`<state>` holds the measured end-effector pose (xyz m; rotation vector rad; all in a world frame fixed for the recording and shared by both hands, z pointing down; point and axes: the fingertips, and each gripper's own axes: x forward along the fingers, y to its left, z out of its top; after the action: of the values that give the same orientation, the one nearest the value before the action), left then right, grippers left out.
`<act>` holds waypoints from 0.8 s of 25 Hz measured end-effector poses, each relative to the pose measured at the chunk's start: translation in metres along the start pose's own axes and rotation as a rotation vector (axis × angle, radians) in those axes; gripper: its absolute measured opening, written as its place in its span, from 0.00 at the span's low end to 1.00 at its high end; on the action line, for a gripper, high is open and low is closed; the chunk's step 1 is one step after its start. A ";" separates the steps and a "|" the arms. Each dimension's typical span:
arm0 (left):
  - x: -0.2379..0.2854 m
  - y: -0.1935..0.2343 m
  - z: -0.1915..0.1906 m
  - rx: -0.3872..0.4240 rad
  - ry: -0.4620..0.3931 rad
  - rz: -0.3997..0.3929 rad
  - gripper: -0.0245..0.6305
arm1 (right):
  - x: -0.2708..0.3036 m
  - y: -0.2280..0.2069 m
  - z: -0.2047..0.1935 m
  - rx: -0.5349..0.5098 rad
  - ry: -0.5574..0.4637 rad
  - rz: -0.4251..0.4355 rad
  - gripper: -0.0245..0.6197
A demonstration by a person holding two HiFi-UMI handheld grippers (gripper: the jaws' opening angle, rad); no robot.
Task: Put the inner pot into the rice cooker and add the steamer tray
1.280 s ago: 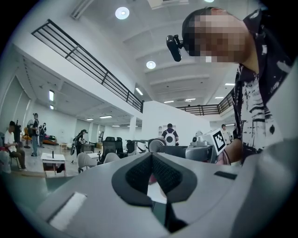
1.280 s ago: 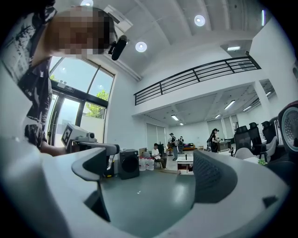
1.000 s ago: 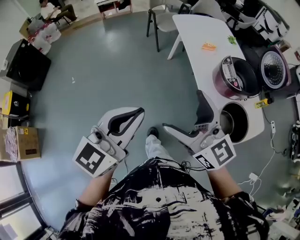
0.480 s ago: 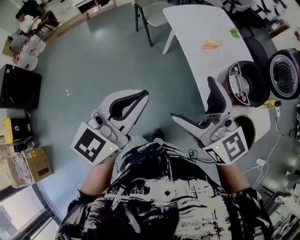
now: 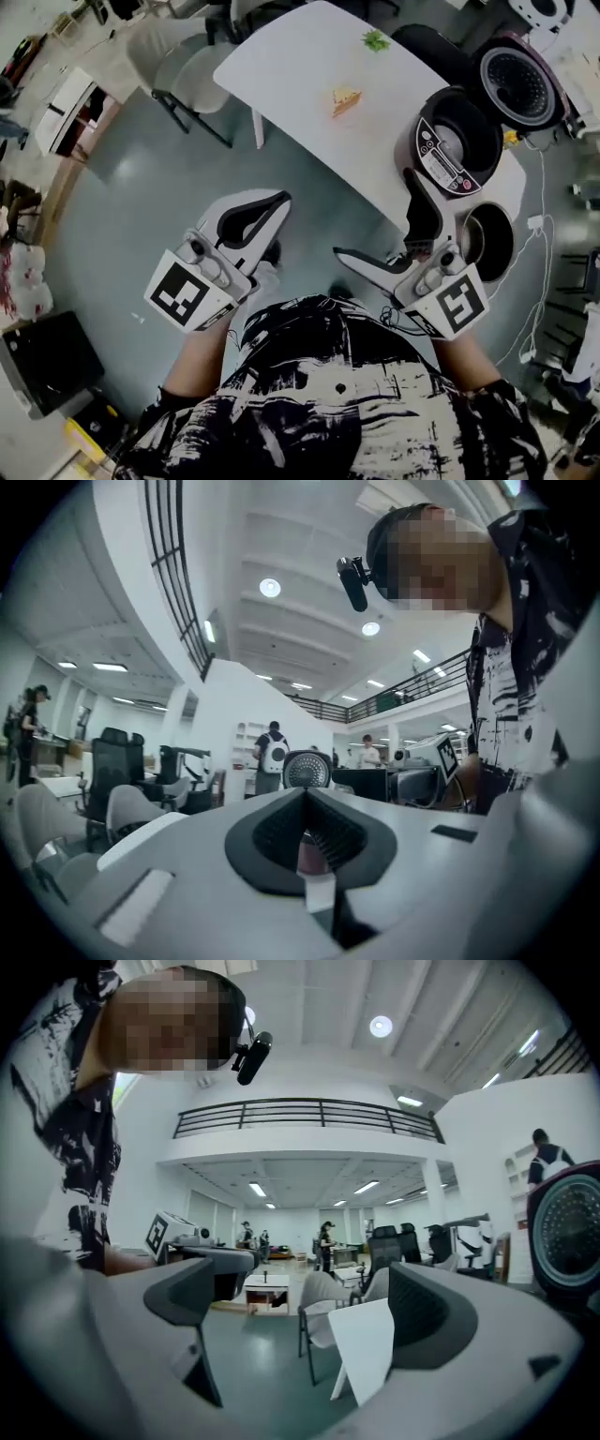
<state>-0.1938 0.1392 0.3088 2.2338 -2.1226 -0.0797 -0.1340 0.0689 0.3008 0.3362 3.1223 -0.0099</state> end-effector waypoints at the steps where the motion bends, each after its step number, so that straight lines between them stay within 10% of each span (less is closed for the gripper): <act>1: 0.006 0.015 0.001 0.000 0.009 -0.060 0.04 | 0.012 -0.005 -0.002 0.011 0.004 -0.053 0.86; 8: 0.047 0.061 0.014 0.035 0.035 -0.415 0.04 | 0.038 -0.023 0.002 0.041 0.001 -0.358 0.86; 14: 0.107 0.015 0.015 0.043 0.052 -0.668 0.04 | -0.045 -0.039 -0.003 0.045 0.003 -0.668 0.86; 20: 0.157 -0.046 0.010 0.033 0.062 -0.746 0.04 | -0.151 -0.061 -0.026 0.085 0.016 -0.867 0.86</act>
<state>-0.1409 -0.0157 0.2956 2.8598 -1.1618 -0.0058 0.0004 -0.0222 0.3277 -1.0147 2.9974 -0.1361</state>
